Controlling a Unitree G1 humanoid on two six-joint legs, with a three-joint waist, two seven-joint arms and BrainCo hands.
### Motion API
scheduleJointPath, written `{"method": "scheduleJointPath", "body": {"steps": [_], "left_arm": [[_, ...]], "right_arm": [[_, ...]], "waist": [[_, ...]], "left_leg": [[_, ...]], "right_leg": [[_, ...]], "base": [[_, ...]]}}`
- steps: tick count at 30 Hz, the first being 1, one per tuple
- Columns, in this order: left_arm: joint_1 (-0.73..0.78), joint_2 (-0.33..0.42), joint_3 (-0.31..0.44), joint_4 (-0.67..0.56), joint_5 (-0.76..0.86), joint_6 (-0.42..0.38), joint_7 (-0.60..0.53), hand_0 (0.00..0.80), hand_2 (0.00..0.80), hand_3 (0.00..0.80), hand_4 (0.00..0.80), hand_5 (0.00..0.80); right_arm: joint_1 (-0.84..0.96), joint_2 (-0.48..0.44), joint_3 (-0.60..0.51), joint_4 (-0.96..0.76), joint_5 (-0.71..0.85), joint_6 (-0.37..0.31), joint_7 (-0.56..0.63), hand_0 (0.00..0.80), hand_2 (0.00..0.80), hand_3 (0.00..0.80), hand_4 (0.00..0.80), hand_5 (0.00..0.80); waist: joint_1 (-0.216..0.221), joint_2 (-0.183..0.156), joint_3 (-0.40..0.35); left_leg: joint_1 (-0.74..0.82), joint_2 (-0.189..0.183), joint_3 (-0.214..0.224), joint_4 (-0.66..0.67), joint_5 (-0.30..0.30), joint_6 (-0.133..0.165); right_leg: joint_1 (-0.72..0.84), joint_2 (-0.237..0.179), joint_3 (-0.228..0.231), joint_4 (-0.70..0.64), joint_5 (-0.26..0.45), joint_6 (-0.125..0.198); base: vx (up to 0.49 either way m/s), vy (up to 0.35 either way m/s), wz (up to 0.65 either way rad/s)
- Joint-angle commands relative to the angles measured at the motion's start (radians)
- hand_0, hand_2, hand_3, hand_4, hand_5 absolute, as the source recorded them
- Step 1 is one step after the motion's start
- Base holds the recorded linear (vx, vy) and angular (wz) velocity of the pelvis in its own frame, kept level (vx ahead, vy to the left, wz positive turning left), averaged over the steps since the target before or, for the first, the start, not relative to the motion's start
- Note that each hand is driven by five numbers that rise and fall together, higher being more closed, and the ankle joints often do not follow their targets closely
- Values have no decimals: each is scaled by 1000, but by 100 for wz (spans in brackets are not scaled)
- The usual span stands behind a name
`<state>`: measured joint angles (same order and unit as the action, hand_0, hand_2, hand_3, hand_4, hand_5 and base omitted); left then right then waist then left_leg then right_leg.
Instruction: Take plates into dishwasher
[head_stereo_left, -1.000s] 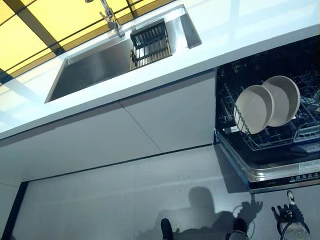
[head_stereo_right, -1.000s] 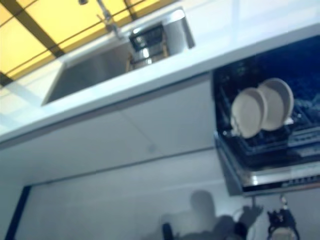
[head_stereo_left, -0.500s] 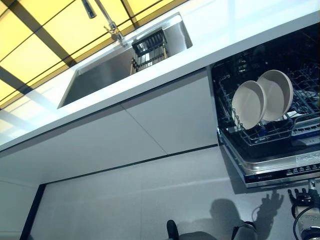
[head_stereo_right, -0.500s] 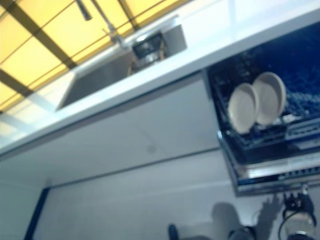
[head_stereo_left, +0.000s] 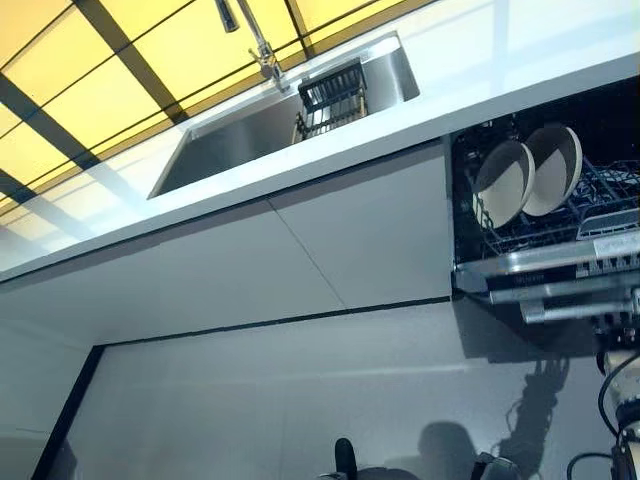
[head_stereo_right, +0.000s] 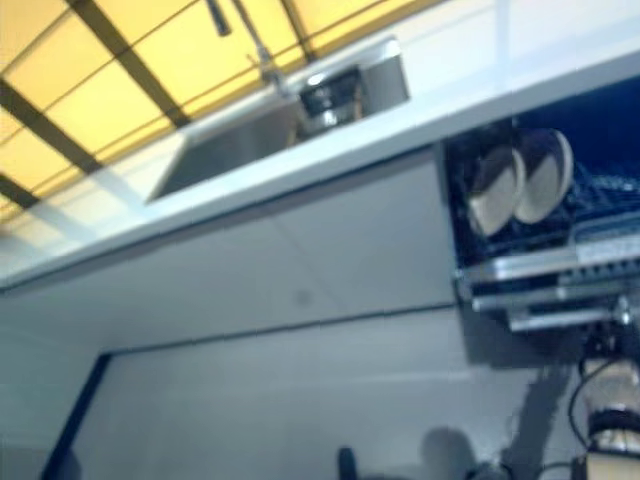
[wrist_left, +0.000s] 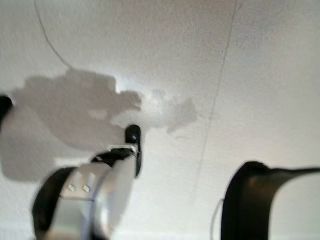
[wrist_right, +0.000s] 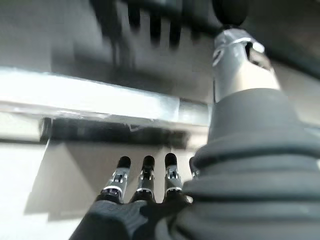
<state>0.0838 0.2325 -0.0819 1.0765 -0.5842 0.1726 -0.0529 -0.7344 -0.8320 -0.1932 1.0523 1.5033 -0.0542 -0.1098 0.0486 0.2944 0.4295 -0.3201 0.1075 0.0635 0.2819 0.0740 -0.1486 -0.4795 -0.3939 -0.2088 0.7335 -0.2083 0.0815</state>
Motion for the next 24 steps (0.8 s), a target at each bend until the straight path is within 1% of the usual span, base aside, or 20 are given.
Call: {"method": "scheduleJointPath", "body": {"steps": [1,5,9,14,19,23,24], "left_arm": [[10,105,-8,-26,-26,-10,-11,0,0,0,0,0],[14,112,1,-22,-13,-14,-18,0,0,0,0,0],[6,113,1,-14,13,-17,-19,0,0,0,0,0],[8,116,2,-9,21,-18,-20,0,0,0,0,0],[6,119,-1,3,26,-37,-23,0,0,0,0,0],[1,120,1,-3,21,-45,-24,0,0,0,0,0],[-4,119,4,0,17,-51,-24,0,0,0,0,0]], "right_arm": [[-309,-77,72,-155,-50,-20,118,0,0,0,0,0],[-336,-73,93,-160,-57,-20,126,0,0,0,0,0],[-368,-79,117,-127,-83,-11,89,0,0,0,0,0],[-361,-91,116,-104,-94,10,73,0,0,0,0,0],[-328,-102,107,-61,-103,45,64,0,0,0,0,0],[-287,-91,97,-61,-114,67,64,0,0,0,0,0],[-257,-78,91,-56,-129,83,74,0,0,0,0,0]], "waist": [[82,-50,19],[93,-59,12],[110,-81,-6],[112,-86,-8],[110,-99,-8],[102,-112,-10],[97,-122,-14]], "left_leg": [[-7,-33,21,186,-102,65],[12,-27,14,165,-84,55],[35,-22,8,149,-86,53],[44,-18,8,150,-93,54],[56,-12,11,151,-103,55],[72,-4,21,139,-109,54],[83,-1,26,127,-110,52]], "right_leg": [[139,55,-82,0,-106,-102],[169,63,-100,-19,-105,-102],[216,67,-123,-50,-100,-99],[232,69,-127,-59,-96,-98],[256,75,-128,-83,-81,-92],[275,81,-128,-120,-63,-83],[287,86,-128,-148,-51,-77]], "base": [[13,-27,16],[26,-32,13],[44,-31,17],[22,-3,16],[13,4,8],[-5,11,-1],[-17,39,-4]]}}
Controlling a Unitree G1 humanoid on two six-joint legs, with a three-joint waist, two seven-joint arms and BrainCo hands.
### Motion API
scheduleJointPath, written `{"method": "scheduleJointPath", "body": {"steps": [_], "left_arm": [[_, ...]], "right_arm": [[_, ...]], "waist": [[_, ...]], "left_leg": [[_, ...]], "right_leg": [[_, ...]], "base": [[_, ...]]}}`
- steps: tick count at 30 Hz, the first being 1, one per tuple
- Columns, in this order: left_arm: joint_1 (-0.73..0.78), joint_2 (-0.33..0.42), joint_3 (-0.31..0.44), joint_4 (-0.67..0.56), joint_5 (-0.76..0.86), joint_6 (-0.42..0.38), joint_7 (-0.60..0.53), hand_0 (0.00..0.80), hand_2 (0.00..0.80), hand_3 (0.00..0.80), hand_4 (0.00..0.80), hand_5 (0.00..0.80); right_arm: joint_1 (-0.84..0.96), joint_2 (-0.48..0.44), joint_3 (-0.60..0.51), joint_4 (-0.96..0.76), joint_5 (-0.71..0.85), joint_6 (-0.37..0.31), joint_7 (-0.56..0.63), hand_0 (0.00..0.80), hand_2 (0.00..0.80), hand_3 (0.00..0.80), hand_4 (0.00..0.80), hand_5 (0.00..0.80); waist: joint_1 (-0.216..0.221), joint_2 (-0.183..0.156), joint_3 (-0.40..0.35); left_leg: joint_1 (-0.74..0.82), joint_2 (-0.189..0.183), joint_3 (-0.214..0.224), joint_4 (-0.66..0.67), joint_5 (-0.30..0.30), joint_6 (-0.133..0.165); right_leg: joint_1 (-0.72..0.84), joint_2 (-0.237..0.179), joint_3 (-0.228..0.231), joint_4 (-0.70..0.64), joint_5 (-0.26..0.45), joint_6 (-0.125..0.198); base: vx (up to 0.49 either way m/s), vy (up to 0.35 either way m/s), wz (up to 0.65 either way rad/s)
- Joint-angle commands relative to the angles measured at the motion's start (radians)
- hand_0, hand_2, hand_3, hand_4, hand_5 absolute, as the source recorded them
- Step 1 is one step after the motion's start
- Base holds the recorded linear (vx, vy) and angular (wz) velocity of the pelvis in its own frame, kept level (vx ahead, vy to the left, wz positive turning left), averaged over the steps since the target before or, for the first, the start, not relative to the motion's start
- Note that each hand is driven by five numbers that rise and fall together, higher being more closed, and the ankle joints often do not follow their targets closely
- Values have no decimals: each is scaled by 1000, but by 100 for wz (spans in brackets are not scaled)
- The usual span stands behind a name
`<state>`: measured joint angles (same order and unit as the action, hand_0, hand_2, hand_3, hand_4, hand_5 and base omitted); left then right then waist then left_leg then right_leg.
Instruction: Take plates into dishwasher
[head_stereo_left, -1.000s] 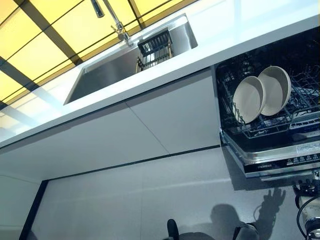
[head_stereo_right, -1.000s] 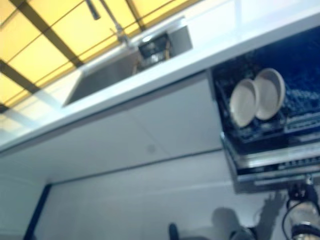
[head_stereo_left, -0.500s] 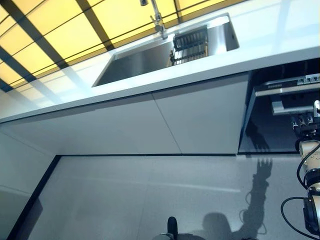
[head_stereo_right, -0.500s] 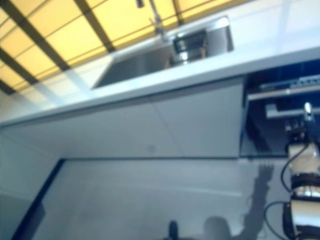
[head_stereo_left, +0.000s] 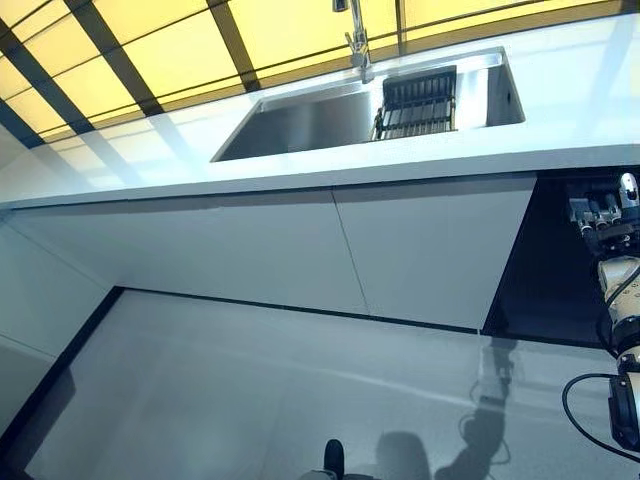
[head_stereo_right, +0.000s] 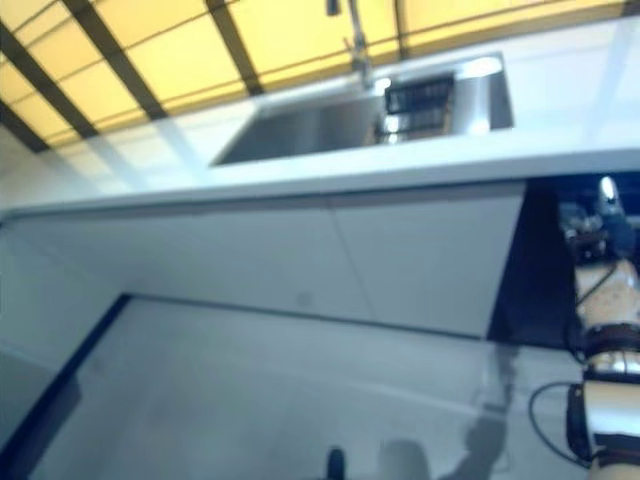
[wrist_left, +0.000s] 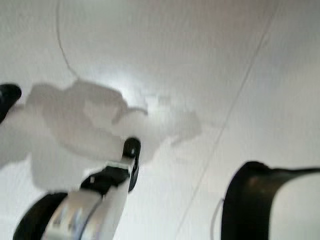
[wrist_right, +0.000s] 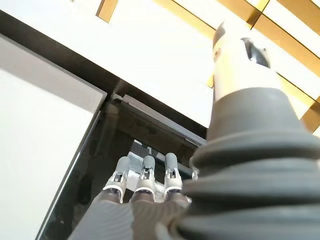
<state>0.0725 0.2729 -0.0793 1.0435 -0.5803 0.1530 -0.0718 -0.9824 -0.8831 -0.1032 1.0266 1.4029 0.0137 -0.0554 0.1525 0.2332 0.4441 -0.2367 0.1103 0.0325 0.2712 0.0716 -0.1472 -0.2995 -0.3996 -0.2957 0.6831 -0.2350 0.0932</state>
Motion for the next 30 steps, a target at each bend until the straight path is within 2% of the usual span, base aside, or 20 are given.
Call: {"method": "scheduleJointPath", "body": {"steps": [1,5,8,10,11,13,17,22,23,25,27,30], "left_arm": [[5,78,2,33,12,-37,-5,0,0,0,0,0],[-4,75,8,38,12,-43,-1,0,0,0,0,0],[-23,71,21,46,17,-53,17,0,0,0,0,0],[-31,70,27,55,29,-48,19,0,0,0,0,0],[-35,69,31,65,38,-49,18,0,0,0,0,0],[-36,68,32,72,48,-49,13,0,0,0,0,0],[-76,61,37,122,69,-35,3,0,0,0,0,0],[-100,50,28,164,138,-41,-5,0,0,0,0,0],[-101,51,28,166,139,-42,-5,0,0,0,0,0],[-111,46,33,175,158,-35,-7,0,0,0,0,0],[-117,35,32,191,204,-33,-7,0,0,0,0,0],[-118,14,31,217,223,-37,-12,0,0,0,0,0]], "right_arm": [[8,-20,-2,-31,-31,22,27,0,0,0,0,0],[67,7,-19,-27,-67,43,42,0,0,0,0,0],[231,90,-59,-26,-115,79,89,0,0,0,0,0],[307,130,-74,-22,-147,97,107,0,0,0,0,0],[348,158,-77,-12,-172,99,116,0,0,0,0,0],[372,175,-79,-6,-210,102,120,0,0,0,0,0],[550,304,-53,62,-337,119,201,0,0,0,0,0],[710,418,-40,103,-385,102,283,0,0,0,0,0],[713,421,-40,104,-387,102,285,0,0,0,0,0],[773,483,-19,130,-435,88,315,0,0,0,0,0],[819,539,0,157,-452,104,329,0,0,0,0,0],[873,609,42,191,-510,100,322,0,0,0,0,0]], "waist": [[-9,-65,-32],[-17,-81,-43],[-32,-123,-82],[-38,-143,-108],[-41,-151,-121],[-43,-157,-131],[-65,-191,-215],[-81,-206,-273],[-82,-207,-276],[-91,-215,-297],[-101,-221,-311],[-112,-226,-326]], "left_leg": [[7,-2,60,128,-107,50],[30,2,70,99,-114,49],[94,8,88,10,-120,52],[128,8,92,-47,-108,54],[137,11,105,-75,-84,61],[147,11,106,-92,-79,61],[221,0,113,-221,-53,68],[283,-12,123,-328,-32,73],[281,-13,123,-330,-29,74],[294,-20,127,-353,-29,76],[306,-25,132,-358,-36,77],[318,-30,137,-359,-49,86]], "right_leg": [[116,96,-41,-115,-16,-85],[141,104,-41,-165,4,-72],[206,124,-39,-295,56,-43],[241,139,-38,-372,87,-29],[253,147,-51,-411,121,-29],[264,152,-51,-434,131,-25],[327,184,-31,-579,199,7],[373,201,-30,-674,247,31],[372,201,-30,-679,252,31],[384,206,-33,-722,277,43],[392,207,-32,-746,292,49],[392,208,-19,-740,289,53]], "base": [[-13,43,-6],[3,25,-9],[44,41,-6],[36,44,-10],[-19,49,-12],[7,34,-9],[67,80,-9],[34,73,2],[-4,67,4],[-22,79,-3],[-24,86,-8],[-10,84,-2]]}}
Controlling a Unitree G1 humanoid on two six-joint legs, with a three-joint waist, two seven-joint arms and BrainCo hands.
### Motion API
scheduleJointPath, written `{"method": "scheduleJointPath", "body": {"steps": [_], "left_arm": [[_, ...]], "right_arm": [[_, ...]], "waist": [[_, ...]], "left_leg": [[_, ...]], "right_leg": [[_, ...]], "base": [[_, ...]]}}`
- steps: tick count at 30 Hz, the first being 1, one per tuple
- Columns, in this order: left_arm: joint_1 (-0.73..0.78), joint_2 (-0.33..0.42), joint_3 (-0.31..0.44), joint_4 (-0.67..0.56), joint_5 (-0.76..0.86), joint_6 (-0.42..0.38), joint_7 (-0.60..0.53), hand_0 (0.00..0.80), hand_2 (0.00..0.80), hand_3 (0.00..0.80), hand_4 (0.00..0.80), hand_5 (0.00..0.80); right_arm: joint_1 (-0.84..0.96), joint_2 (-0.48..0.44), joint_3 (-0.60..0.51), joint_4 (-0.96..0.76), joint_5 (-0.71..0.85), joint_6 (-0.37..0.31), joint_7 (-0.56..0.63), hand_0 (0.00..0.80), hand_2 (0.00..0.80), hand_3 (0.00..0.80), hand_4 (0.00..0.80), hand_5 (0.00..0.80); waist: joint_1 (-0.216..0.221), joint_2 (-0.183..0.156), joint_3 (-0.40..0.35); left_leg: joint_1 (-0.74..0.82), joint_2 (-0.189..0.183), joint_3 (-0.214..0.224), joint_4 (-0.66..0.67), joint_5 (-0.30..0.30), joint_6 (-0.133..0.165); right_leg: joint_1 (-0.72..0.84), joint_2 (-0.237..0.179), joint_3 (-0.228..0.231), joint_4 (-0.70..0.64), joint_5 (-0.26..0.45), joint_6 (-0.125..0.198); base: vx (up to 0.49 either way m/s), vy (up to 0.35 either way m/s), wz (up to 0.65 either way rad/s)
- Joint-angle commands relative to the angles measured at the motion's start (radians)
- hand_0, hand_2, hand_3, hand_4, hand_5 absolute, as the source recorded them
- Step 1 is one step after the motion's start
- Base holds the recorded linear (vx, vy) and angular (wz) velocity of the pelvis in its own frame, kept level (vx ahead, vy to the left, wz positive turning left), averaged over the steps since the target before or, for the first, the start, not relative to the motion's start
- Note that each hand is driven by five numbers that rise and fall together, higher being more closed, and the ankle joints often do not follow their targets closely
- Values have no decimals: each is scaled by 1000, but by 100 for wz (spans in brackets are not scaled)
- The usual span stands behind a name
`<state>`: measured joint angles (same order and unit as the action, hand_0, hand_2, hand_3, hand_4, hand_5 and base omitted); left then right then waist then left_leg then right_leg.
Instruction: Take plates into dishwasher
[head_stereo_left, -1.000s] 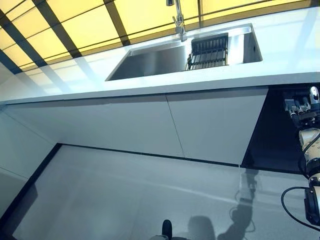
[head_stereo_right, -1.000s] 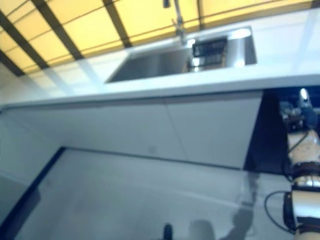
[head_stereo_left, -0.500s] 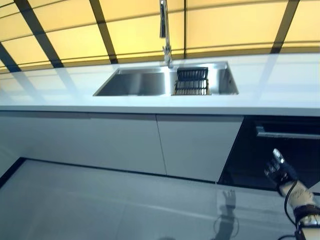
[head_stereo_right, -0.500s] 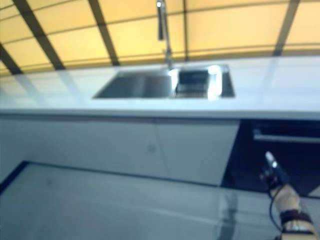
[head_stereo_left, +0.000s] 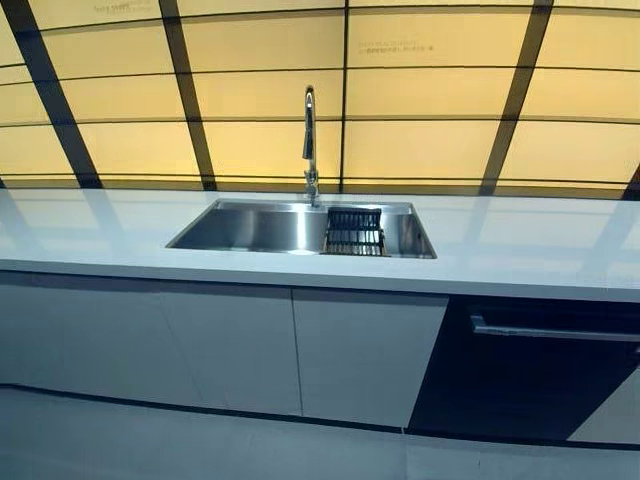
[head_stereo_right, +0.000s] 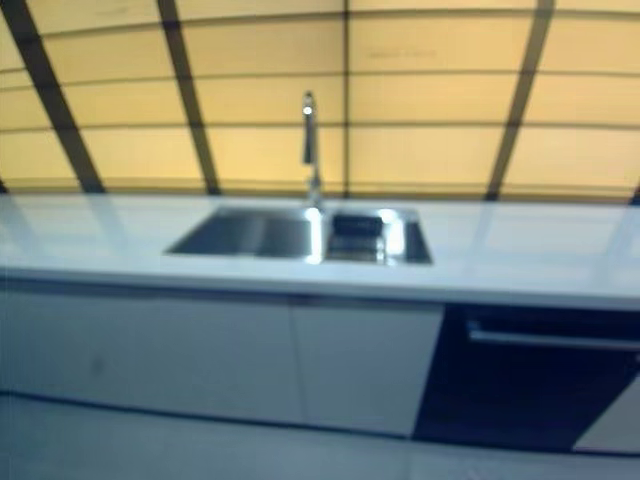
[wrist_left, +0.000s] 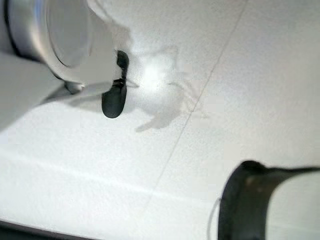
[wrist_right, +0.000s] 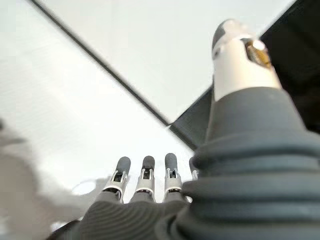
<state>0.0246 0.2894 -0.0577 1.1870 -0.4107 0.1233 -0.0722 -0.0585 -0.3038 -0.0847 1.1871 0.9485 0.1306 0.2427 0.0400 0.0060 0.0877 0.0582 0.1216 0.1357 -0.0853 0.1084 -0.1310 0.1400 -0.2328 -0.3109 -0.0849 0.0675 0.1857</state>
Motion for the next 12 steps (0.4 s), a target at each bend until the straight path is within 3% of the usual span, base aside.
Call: {"method": "scheduleJointPath", "body": {"steps": [1,4,8,9,12], "left_arm": [[-70,-17,-1,83,57,0,-13,0,0,0,0,0],[-67,-35,-6,93,72,11,-6,0,0,0,0,0],[-64,-56,-18,100,72,29,3,0,0,0,0,0],[-68,-71,-29,107,74,43,-6,0,0,0,0,0],[-77,-87,-59,109,85,48,-24,0,0,0,0,0]], "right_arm": [[-31,53,27,53,-60,2,20,0,0,0,0,0],[-10,81,23,76,-62,17,-16,0,0,0,0,0],[2,104,38,80,-120,-17,-56,0,0,0,0,0],[3,115,56,78,-148,-9,-110,0,0,0,0,0],[0,127,94,77,-260,-10,-117,0,0,0,0,0]], "waist": [[-6,0,26],[-14,1,22],[-19,2,21],[-23,-1,21],[-24,-7,22]], "left_leg": [[29,-40,39,-2,-90,73],[37,-40,47,-2,-95,76],[43,-42,51,-2,-98,82],[46,-40,56,-2,-101,85],[50,-39,61,-2,-104,89]], "right_leg": [[-47,41,-2,32,-17,-40],[-43,41,1,32,-19,-38],[-41,41,8,32,-20,-36],[-42,39,11,36,-20,-34],[-38,39,13,28,-15,-33]], "base": [[-2,97,-6],[6,70,-2],[-7,41,-7],[-28,40,-17],[-16,21,-9]]}}
